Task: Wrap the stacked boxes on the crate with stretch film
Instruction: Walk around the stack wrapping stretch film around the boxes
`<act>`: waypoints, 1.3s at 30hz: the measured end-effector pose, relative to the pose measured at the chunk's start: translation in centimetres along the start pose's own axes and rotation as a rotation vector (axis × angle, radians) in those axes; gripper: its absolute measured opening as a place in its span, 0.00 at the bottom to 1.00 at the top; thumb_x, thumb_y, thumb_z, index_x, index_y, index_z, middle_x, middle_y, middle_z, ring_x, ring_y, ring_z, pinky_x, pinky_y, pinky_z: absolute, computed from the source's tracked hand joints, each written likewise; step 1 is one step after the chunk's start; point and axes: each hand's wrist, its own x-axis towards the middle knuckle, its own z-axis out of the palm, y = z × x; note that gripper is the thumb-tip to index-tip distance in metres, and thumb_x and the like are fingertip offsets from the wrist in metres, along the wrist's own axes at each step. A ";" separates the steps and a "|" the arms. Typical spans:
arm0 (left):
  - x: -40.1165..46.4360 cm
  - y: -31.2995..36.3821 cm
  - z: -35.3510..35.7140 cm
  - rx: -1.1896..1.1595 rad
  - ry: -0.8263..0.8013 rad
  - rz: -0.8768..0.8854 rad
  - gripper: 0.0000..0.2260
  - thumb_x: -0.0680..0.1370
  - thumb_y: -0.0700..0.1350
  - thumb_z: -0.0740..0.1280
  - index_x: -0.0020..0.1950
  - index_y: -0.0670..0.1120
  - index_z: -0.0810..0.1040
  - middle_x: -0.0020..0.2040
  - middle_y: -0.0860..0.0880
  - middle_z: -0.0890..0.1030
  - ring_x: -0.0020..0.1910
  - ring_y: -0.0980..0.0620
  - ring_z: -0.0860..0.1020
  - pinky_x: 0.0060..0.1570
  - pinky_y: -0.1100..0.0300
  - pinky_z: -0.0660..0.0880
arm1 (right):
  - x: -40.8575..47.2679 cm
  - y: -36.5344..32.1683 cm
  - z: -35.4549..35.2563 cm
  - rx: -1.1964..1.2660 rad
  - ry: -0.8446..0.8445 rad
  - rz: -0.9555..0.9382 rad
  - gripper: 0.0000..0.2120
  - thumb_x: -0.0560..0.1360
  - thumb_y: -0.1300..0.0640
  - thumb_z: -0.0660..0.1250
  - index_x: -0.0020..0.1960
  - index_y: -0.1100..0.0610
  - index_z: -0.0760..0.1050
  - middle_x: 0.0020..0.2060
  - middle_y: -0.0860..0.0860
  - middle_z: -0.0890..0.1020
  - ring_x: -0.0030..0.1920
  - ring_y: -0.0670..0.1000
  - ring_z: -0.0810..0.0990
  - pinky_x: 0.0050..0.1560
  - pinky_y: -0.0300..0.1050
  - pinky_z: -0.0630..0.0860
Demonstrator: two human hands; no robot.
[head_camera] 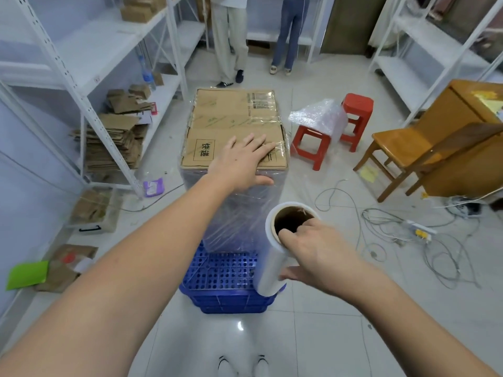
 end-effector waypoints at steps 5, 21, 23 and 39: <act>-0.3 -0.1 0.1 0.011 -0.002 -0.015 0.44 0.76 0.74 0.61 0.85 0.58 0.47 0.85 0.53 0.49 0.84 0.49 0.49 0.81 0.42 0.49 | 0.6 -2.0 0.9 -0.008 0.049 0.263 0.34 0.70 0.22 0.51 0.43 0.54 0.67 0.31 0.48 0.76 0.35 0.51 0.74 0.42 0.45 0.62; -0.3 -0.3 0.0 -0.026 -0.009 -0.011 0.43 0.76 0.73 0.62 0.84 0.59 0.49 0.85 0.54 0.49 0.84 0.50 0.49 0.81 0.42 0.49 | -0.2 -4.2 1.7 0.040 0.108 0.041 0.14 0.79 0.46 0.63 0.44 0.53 0.63 0.39 0.52 0.81 0.46 0.57 0.75 0.47 0.45 0.60; -0.1 -0.3 -0.2 -0.084 -0.020 -0.007 0.45 0.74 0.72 0.67 0.84 0.58 0.51 0.85 0.53 0.51 0.84 0.49 0.49 0.81 0.41 0.48 | 0.0 -4.8 1.5 0.060 0.129 0.101 0.12 0.79 0.50 0.63 0.46 0.54 0.61 0.39 0.51 0.79 0.44 0.57 0.74 0.51 0.44 0.64; -1.4 -12.5 -0.8 -0.079 -0.111 0.417 0.40 0.75 0.77 0.56 0.83 0.66 0.47 0.85 0.55 0.50 0.84 0.50 0.48 0.80 0.40 0.45 | 6.0 -8.0 4.1 -0.162 0.496 0.439 0.27 0.67 0.39 0.75 0.29 0.53 0.62 0.20 0.50 0.66 0.23 0.53 0.67 0.41 0.47 0.74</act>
